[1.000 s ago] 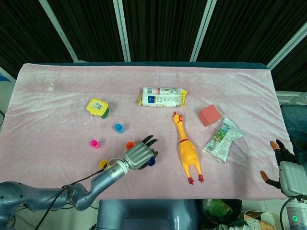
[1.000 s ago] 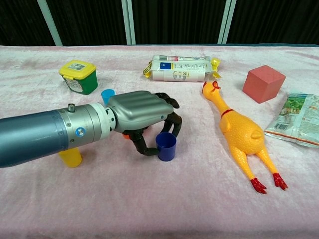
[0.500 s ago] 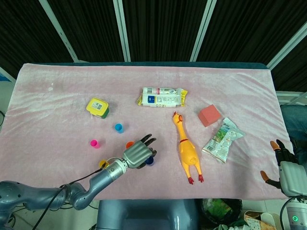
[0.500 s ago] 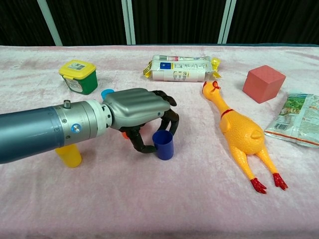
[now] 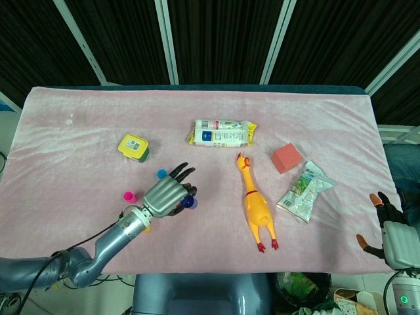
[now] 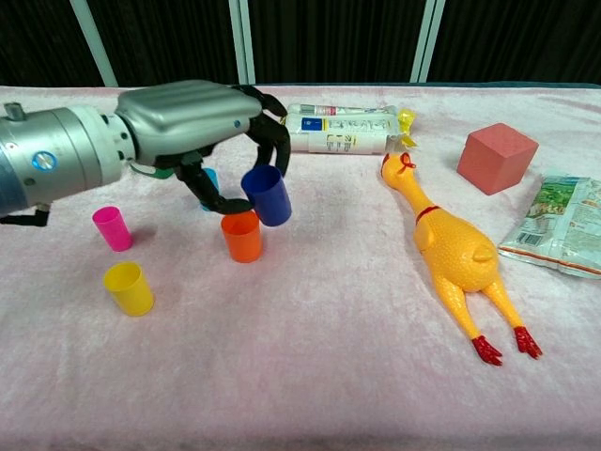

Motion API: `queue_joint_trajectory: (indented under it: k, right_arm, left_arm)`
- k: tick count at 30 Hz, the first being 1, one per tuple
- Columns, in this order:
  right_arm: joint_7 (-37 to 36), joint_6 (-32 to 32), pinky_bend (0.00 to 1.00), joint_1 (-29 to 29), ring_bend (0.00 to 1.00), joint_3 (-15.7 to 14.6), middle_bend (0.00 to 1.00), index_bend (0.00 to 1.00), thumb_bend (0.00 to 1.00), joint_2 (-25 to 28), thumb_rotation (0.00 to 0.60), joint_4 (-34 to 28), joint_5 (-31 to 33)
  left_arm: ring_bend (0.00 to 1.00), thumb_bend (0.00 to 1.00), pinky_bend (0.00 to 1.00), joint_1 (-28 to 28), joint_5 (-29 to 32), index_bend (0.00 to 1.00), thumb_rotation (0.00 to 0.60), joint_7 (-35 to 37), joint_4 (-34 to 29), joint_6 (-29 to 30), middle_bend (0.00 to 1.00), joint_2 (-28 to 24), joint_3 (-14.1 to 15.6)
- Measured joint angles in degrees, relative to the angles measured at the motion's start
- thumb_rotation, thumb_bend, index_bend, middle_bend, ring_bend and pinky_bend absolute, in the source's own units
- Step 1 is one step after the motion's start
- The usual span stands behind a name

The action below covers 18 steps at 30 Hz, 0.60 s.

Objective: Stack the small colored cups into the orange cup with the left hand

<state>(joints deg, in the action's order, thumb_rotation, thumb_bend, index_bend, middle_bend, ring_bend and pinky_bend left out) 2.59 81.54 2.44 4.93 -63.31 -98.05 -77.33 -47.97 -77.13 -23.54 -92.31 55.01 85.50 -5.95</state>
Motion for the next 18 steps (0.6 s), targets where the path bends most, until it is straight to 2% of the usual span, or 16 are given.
queue_joint_trajectory:
  k: [8,18]
  right_arm:
    - [0.37,0.13,0.17,0.01,0.12,-0.03,0.01,0.00,0.19,-0.09,0.600,-0.08,-0.08]
    - [0.04,0.11,0.17,-0.01,0.12,0.13,0.01,0.00,0.19,-0.02,0.600,0.04,0.23]
  left_arm:
    - [0.06,0.32,0.00,1.44,1.28,0.49,0.600,2.83,1.90,-0.46,0.52,-1.95,0.65]
    - [0.06,0.32,0.00,0.65,0.34,0.49,0.600,4.48,5.62,-2.29,0.51,0.62,1.08]
